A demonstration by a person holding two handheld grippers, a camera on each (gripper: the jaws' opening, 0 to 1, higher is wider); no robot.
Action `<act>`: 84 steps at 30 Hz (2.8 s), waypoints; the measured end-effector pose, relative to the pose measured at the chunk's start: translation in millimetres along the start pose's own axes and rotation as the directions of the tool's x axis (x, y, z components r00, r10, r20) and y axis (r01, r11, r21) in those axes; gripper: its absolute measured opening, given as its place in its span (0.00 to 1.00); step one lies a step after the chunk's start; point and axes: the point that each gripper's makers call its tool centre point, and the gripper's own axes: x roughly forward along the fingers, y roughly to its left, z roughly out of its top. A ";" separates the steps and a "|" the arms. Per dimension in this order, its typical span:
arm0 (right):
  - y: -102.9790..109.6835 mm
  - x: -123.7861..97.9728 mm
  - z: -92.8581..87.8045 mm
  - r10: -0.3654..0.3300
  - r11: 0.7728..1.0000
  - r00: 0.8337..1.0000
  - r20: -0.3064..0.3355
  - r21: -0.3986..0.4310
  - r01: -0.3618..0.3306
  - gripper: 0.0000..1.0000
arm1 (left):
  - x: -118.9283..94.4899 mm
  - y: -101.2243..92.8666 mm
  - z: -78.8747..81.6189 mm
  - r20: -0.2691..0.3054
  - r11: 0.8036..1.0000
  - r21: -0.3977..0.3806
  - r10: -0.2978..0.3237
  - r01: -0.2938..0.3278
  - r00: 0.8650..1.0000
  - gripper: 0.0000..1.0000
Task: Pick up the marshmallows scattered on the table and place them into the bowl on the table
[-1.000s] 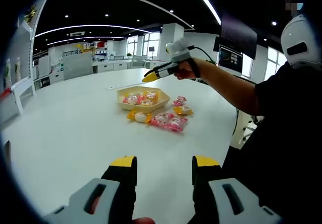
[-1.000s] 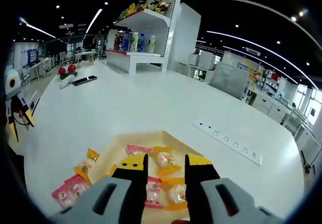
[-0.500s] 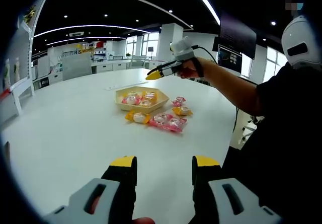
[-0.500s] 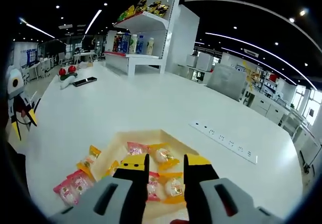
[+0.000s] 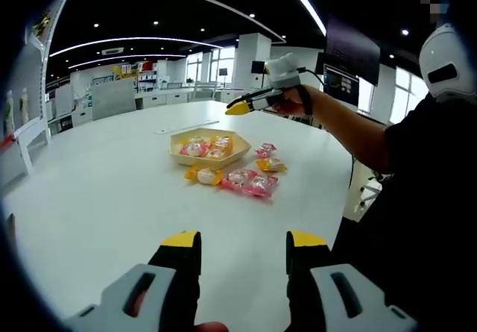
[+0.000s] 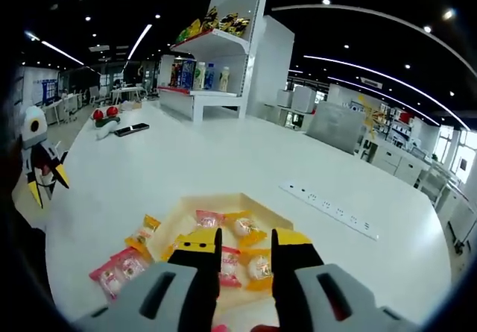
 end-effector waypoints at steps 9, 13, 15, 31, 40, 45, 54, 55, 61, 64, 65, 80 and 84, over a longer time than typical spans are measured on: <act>7.0 -15.9 -1.5 0.005 1.000 1.000 0.019 -0.014 -0.004 0.27 | 3.6 -0.3 2.0 -0.008 1.000 0.005 -0.002 0.002 1.000 0.47; 8.2 -21.3 -2.6 0.004 1.000 1.000 0.022 -0.016 -0.003 0.27 | 4.3 -0.3 2.6 -0.008 1.000 0.007 -0.002 0.002 1.000 0.47; 10.8 -25.3 -3.1 0.005 1.000 1.000 0.024 -0.018 -0.005 0.27 | 4.6 -0.7 2.7 -0.008 1.000 0.007 -0.002 0.003 1.000 0.47; 19.7 -47.9 -15.2 -0.003 1.000 0.999 0.034 -0.004 0.003 0.27 | 5.1 1.4 0.9 -0.009 1.000 0.001 0.006 -0.006 1.000 0.48; 30.9 -58.5 -18.7 0.006 1.000 0.999 0.043 -0.003 -0.005 0.27 | 8.4 0.6 0.8 -0.012 1.000 0.001 0.000 0.000 1.000 0.48; 35.1 -65.7 -16.6 0.002 1.000 0.998 0.055 -0.001 -0.002 0.27 | 9.2 2.7 2.3 -0.010 1.000 0.000 0.001 -0.001 1.000 0.48; 47.8 -82.3 -11.0 0.004 1.000 0.997 0.082 -0.014 -0.002 0.26 | 11.8 5.7 2.3 -0.009 1.000 -0.002 -0.001 0.001 1.000 0.48; 44.8 -81.2 -10.2 0.002 1.000 0.996 0.088 -0.014 -0.001 0.26 | 12.3 6.0 2.0 -0.011 1.000 -0.003 0.000 0.000 1.000 0.48; 41.3 -88.0 -4.7 -0.008 1.000 0.993 0.121 0.002 0.008 0.26 | 13.4 9.5 3.8 -0.007 1.000 -0.002 0.005 -0.005 1.000 0.48; 43.9 -91.5 -4.3 -0.006 1.000 0.992 0.128 0.000 0.006 0.26 | 12.5 10.9 5.9 -0.005 1.000 0.002 0.009 -0.009 1.000 0.48; 45.3 -92.6 -4.4 -0.003 1.000 0.991 0.130 0.000 0.003 0.26 | 12.3 11.0 6.4 -0.004 1.000 0.002 0.010 -0.010 1.000 0.48; 55.8 -112.3 -11.4 -0.001 1.000 0.989 0.151 0.026 -0.003 0.26 | 8.9 21.4 11.4 0.011 0.999 0.006 0.033 -0.034 0.999 0.48; 61.8 -119.1 -13.2 0.004 1.000 0.988 0.155 0.025 -0.008 0.26 | 8.7 22.6 11.6 0.010 0.999 0.008 0.036 -0.036 0.999 0.48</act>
